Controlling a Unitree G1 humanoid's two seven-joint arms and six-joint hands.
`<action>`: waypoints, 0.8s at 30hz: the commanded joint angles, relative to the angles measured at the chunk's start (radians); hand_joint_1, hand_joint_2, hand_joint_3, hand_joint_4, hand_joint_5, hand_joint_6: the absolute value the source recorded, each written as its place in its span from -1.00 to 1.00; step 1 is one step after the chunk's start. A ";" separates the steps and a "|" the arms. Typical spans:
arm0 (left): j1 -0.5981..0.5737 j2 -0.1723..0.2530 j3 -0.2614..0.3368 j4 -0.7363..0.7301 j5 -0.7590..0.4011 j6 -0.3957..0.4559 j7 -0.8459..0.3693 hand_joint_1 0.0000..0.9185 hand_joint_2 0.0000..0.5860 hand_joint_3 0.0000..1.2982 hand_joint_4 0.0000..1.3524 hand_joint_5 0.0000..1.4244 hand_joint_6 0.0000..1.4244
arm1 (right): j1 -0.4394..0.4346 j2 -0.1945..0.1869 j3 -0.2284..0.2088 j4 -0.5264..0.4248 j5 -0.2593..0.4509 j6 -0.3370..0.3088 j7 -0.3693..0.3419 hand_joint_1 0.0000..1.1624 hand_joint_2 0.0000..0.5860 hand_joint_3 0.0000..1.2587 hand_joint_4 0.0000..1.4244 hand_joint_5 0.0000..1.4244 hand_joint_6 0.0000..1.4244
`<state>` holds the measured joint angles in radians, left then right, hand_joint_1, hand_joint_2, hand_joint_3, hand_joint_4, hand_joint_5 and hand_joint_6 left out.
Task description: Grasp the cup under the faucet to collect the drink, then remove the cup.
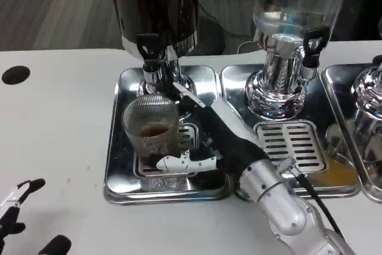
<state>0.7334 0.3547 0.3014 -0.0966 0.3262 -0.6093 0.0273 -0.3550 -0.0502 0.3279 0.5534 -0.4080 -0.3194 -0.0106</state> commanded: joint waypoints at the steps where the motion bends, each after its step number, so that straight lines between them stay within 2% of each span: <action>1: -0.003 0.015 -0.005 0.012 0.006 -0.001 -0.014 -1.00 -0.74 -0.75 -0.93 -0.88 -0.51 | -0.036 0.016 -0.005 0.052 0.021 -0.049 -0.013 0.35 -0.71 -0.81 -0.74 -0.67 -0.77; 10: 0.002 0.019 -0.006 0.025 0.008 0.002 -0.016 -1.00 -0.74 -0.75 -0.92 -0.88 -0.51 | -0.072 0.036 -0.011 0.142 0.054 -0.104 -0.018 0.37 -0.73 -0.79 -0.72 -0.64 -0.74; 24: 0.026 0.023 0.010 0.028 -0.006 -0.002 -0.011 -1.00 -0.73 -0.74 -0.91 -0.88 -0.51 | -0.100 0.063 -0.008 0.201 0.043 -0.111 -0.062 0.39 -0.73 -0.76 -0.68 -0.60 -0.71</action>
<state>0.7459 0.3676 0.3011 -0.0712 0.3245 -0.6091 0.0272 -0.4336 -0.0005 0.3222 0.7414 -0.3643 -0.4118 -0.0562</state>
